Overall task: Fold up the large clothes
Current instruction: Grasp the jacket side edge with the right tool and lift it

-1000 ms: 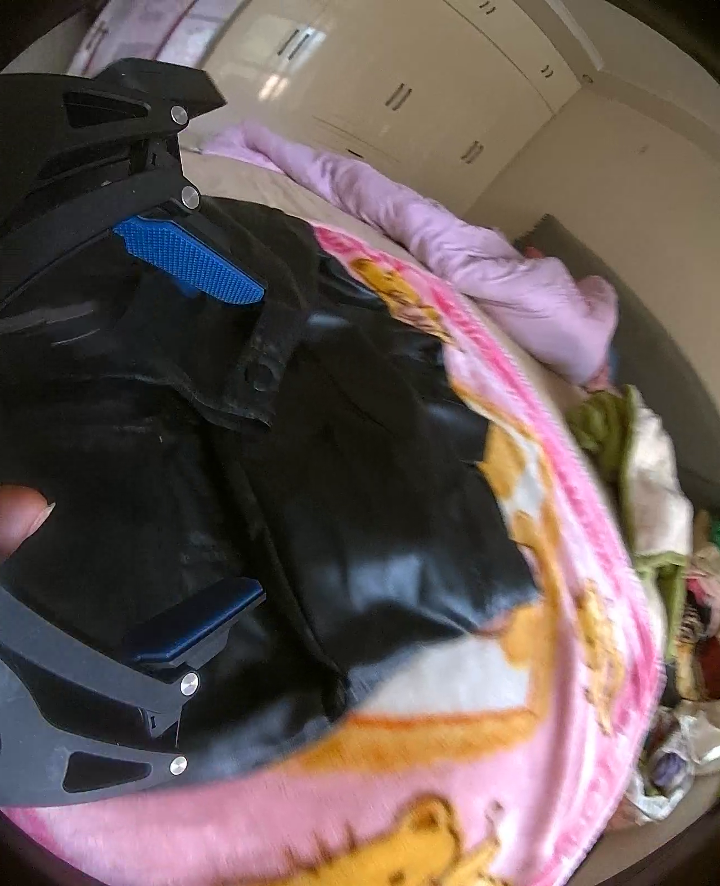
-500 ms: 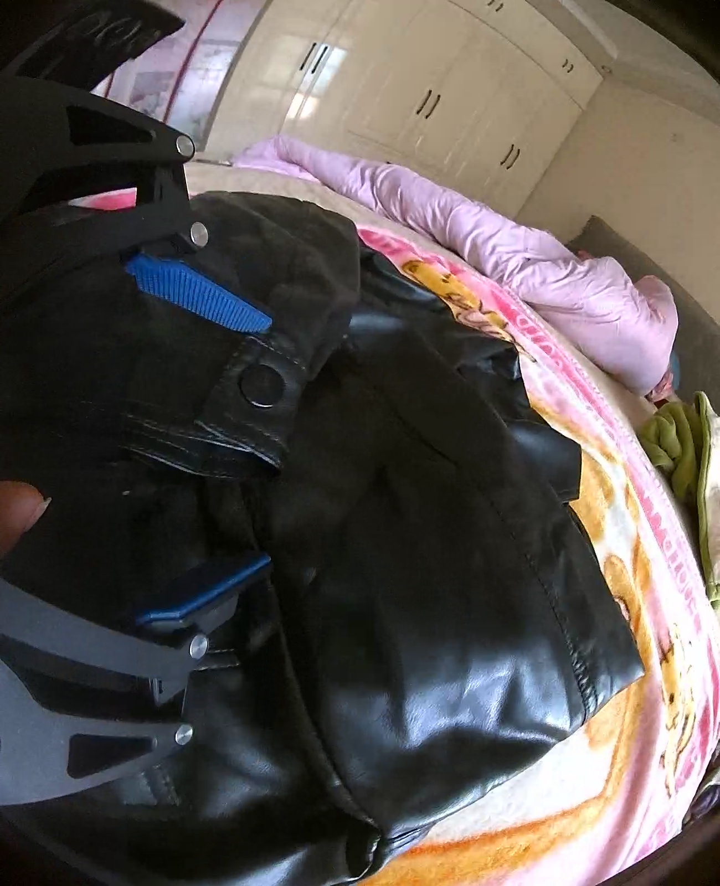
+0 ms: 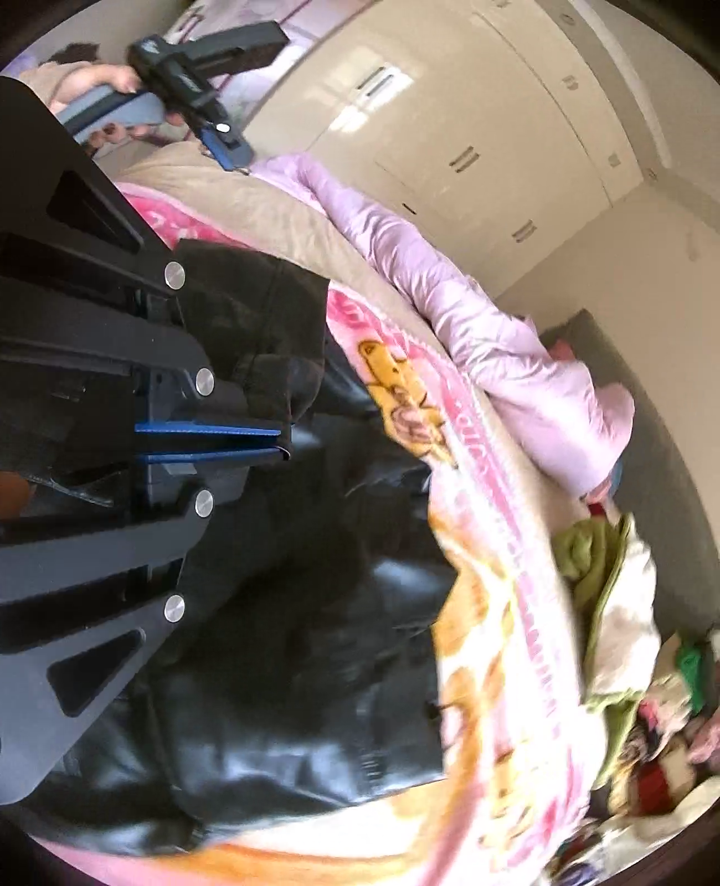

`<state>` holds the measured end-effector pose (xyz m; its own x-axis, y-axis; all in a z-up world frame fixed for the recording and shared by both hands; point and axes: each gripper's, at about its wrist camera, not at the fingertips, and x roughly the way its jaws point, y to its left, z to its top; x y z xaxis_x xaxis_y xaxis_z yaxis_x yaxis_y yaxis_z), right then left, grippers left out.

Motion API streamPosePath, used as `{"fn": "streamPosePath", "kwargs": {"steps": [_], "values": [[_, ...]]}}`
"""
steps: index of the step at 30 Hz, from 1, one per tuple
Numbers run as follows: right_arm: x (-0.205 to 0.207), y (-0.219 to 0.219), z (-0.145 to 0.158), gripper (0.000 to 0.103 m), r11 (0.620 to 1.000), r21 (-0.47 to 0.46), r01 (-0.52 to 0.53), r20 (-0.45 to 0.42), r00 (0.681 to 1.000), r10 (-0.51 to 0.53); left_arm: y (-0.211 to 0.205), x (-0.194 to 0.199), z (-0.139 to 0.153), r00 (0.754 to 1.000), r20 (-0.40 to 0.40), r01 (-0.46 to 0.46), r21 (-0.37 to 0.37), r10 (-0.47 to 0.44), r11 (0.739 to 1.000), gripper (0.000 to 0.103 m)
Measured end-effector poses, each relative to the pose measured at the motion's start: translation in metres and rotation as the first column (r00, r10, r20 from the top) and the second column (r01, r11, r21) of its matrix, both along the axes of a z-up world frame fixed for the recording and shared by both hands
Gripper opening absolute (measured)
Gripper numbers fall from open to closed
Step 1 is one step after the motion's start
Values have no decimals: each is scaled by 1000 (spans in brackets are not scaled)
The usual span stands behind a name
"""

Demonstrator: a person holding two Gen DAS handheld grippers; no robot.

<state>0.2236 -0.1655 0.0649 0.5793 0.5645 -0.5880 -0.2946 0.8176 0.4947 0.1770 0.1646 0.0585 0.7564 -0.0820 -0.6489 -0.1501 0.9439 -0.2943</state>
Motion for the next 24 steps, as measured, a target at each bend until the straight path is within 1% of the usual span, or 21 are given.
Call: {"fn": "streamPosePath", "kwargs": {"steps": [1, 2, 3, 4, 5, 6, 7, 8, 9, 10, 11, 13, 14, 15, 16, 17, 18, 19, 21, 24], "values": [[0, 0, 2, 9, 1000, -20, -5, 6, 1000, 5, 4, 2, 1, 1000, 1, -8, -21, 8, 1000, 93], [1, 0, 1, 17, 999, -51, 2, 5, 1000, -2, 5, 4, 0, 1000, 1, -11, -36, 11, 999, 93], [2, 0, -2, 33, 997, -75, 4, -1, 1000, -4, 8, 6, 0, 1000, -1, -16, -40, 15, 999, 93], [1, -1, -7, 41, 997, -82, 0, -12, 1000, -1, 8, 10, -2, 1000, -5, -18, -43, 18, 999, 93], [-1, -5, -14, 53, 997, -80, -2, -33, 999, -1, 7, 13, -4, 1000, -8, -20, -47, 19, 999, 93], [0, -7, -21, 59, 997, -82, 5, -47, 999, -9, 5, 16, -6, 1000, -12, -20, -56, 20, 998, 93], [-1, -8, -28, 61, 996, -87, 16, -61, 998, -21, 4, 19, -8, 1000, -14, -21, -62, 21, 998, 93], [-2, -11, -37, 65, 995, -93, 27, -77, 996, -34, 3, 21, -11, 1000, -17, -23, -66, 22, 998, 93], [-3, -13, -42, 72, 995, -94, 30, -91, 995, -39, 3, 23, -13, 1000, -21, -23, -70, 22, 997, 93], [-4, -13, -49, 75, 995, -95, 31, -110, 993, -41, 2, 25, -15, 999, -26, -22, -73, 20, 997, 93], [-2, -11, -59, 77, 995, -100, 29, -141, 989, -43, 1, 25, -17, 999, -28, -22, -75, 20, 997, 94], [-1, -6, -69, 77, 996, -85, 11, -167, 986, -25, 1, 26, -18, 999, -30, -23, -76, 21, 997, 94], [2, -2, -75, 76, 997, -77, -2, -184, 983, -12, 1, 26, -19, 999, -30, -26, -76, 24, 997, 93], [2, 2, -78, 62, 997, -75, -7, -189, 982, -7, 3, 26, -19, 999, -28, -30, -78, 28, 997, 93], [3, 8, -80, 40, 998, -56, -27, -185, 983, 16, 5, 25, -17, 999, -26, -36, -78, 34, 996, 93], [3, 12, -78, 13, 998, -42, -37, -177, 984, 29, 8, 24, -15, 999, -23, -44, -79, 42, 996, 93], [1, 17, -74, 6, 999, -37, -40, -156, 987, 34, 12, 23, -13, 999, -19, -51, -79, 49, 996, 93], [-1, 22, -68, 6, 998, -45, -46, -122, 992, 41, 14, 22, -11, 998, -15, -58, -79, 57, 995, 93], [-10, 31, -42, 4, 997, -48, -67, -9, 998, 66, 23, 21, -7, 997, -7, -77, -82, 77, 994, 93], [-20, 33, 5, 3, 996, -57, -76, 140, 987, 83, 33, 24, -1, 994, -9, -107, -89, 107, 990, 93]]}}
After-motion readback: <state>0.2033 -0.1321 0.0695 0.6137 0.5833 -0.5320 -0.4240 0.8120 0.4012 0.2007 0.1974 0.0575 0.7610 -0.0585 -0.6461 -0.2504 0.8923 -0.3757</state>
